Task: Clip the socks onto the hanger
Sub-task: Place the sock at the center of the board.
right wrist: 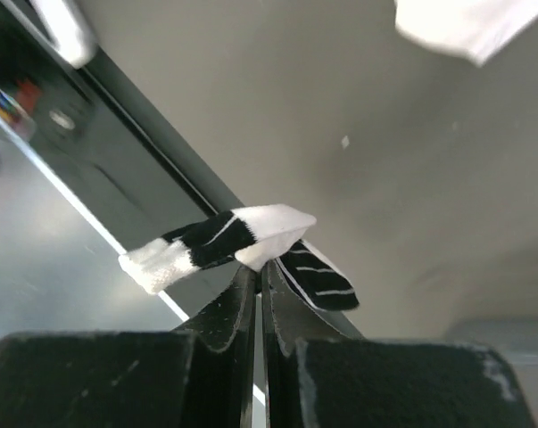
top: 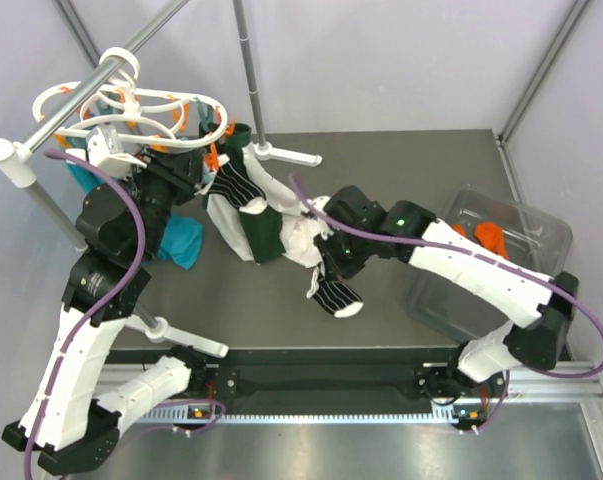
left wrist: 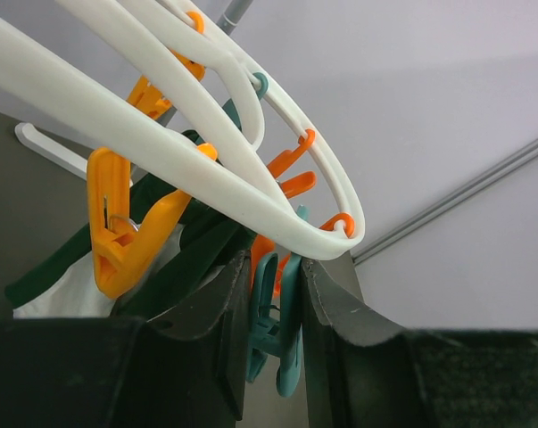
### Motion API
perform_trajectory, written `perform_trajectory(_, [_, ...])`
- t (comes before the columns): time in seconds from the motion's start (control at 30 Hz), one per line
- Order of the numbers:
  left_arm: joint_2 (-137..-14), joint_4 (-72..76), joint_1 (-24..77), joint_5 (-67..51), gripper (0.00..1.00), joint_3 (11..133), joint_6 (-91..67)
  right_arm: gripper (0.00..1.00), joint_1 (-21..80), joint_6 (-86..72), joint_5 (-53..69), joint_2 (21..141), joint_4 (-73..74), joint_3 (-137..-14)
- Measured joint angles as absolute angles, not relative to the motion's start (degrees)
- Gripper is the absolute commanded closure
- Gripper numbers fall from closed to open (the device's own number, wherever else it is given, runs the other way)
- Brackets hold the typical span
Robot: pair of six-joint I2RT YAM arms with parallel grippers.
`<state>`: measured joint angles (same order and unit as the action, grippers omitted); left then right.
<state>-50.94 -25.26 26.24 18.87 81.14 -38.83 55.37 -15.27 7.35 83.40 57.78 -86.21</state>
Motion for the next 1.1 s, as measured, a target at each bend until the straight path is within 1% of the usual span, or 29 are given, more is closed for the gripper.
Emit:
perform_trajectory(0.07, [-50.8,-25.3,26.2,18.9,1.00,81.0,-38.8,1.00,55.4,-13.0,7.7,86.1,58.5,-84.4])
perform_trajectory(0.13, [-50.7,-25.3,26.2,18.9,1.00,81.0,-38.8,0.95,55.4,-10.9,8.5,91.6,58.2,-83.5])
perform_trajectory(0.17, [-50.7,-25.3,26.2,18.9,1.00,81.0,-38.8,0.87,55.3,-10.2,8.8,94.8,57.9,-83.5])
perform_trajectory(0.2, [-50.7,-25.3,26.2,18.9,1.00,81.0,-38.8,0.82,55.3,-9.8,8.9,98.6,57.1,-83.5])
perform_trajectory(0.23, [-50.7,-25.3,26.2,18.9,1.00,81.0,-38.8,0.59,55.3,-9.6,8.6,102.7,56.1,-83.5])
perform_trajectory(0.27, [-50.7,-25.4,26.2,18.9,1.00,81.0,-38.8,0.59,55.3,-9.1,8.3,108.1,54.6,-83.5])
perform_trajectory(0.3, [-50.7,-25.5,26.2,18.9,1.00,81.1,-38.8,0.54,55.3,-9.7,7.9,110.1,53.9,-83.5])
perform_trajectory(0.43, [-50.7,-26.0,26.2,18.9,1.00,81.3,-38.8,0.55,55.3,-10.5,5.1,109.9,49.3,-82.6])
perform_trajectory(0.57, [-50.7,-26.2,26.2,18.9,1.00,81.3,-38.8,0.55,55.5,-10.5,1.3,103.8,42.5,-78.0])
perform_trajectory(0.7, [-50.5,-26.2,26.2,18.9,1.00,81.3,-38.8,0.60,56.5,-9.5,-1.1,98.8,35.3,-71.1])
perform_trajectory(0.87, [-50.5,-26.2,26.2,18.9,1.00,81.3,-38.9,0.62,57.7,-6.2,-0.8,99.0,28.5,-67.0])
perform_trajectory(1.1, [-50.5,-26.2,26.2,18.9,1.00,81.3,-38.8,0.59,58.1,0.0,-0.4,101.9,22.0,-66.7])
